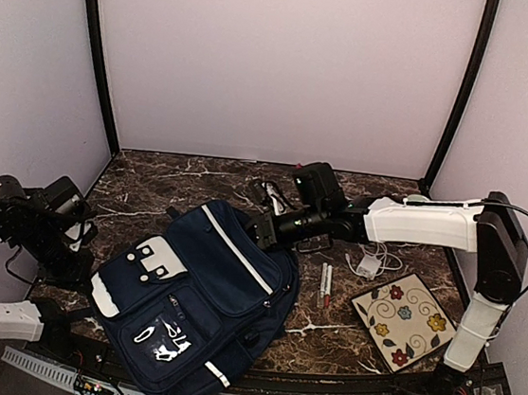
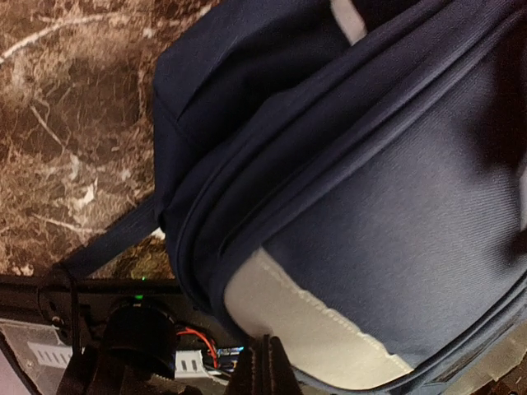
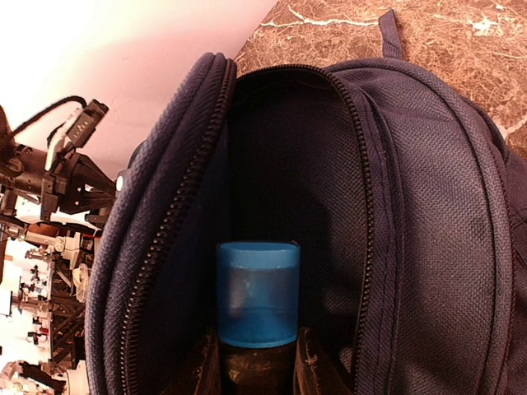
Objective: Pack the student bag
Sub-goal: Move the student bag to the center of the board.
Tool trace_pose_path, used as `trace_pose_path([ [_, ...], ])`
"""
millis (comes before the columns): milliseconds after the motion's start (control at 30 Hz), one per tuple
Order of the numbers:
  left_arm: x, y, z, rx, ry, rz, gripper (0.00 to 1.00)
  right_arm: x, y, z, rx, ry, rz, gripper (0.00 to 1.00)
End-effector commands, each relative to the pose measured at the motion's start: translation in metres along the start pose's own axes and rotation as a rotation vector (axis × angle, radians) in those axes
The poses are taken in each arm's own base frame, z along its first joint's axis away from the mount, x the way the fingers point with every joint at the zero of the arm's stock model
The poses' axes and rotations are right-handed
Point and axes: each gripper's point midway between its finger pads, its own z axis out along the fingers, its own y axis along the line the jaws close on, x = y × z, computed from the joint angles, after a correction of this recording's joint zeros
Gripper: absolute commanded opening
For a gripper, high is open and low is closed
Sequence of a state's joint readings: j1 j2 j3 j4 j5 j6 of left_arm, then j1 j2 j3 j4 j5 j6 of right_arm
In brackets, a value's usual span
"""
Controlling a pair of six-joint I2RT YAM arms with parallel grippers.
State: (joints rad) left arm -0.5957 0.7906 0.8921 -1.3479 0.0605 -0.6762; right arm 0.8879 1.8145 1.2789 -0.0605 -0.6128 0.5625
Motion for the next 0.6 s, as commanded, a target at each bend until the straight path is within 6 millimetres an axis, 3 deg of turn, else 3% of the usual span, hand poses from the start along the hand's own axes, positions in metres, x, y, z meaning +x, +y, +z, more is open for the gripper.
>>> trace_pose_path([
  [0,0.029,0.016,0.010,-0.093,0.163,-0.006,0.01,0.015,-0.007,0.009,0.012,0.058,0.022,0.00],
  [133,0.017,0.002,0.023,-0.056,0.155,0.011,0.02,0.017,-0.005,0.009,0.004,0.064,0.020,0.00],
  [233,0.015,-0.026,0.050,0.058,0.167,0.044,0.06,0.019,-0.004,0.009,0.006,0.068,0.024,0.00],
  [333,0.000,-0.038,0.077,0.104,0.097,0.014,0.07,0.020,-0.002,0.008,0.005,0.069,0.024,0.00],
  [433,-0.037,-0.057,0.090,0.209,-0.104,-0.043,0.08,0.023,0.001,0.010,-0.008,0.075,0.033,0.00],
  [567,-0.092,-0.053,0.083,0.153,-0.386,-0.051,0.07,0.028,0.004,0.013,-0.020,0.081,0.044,0.00],
])
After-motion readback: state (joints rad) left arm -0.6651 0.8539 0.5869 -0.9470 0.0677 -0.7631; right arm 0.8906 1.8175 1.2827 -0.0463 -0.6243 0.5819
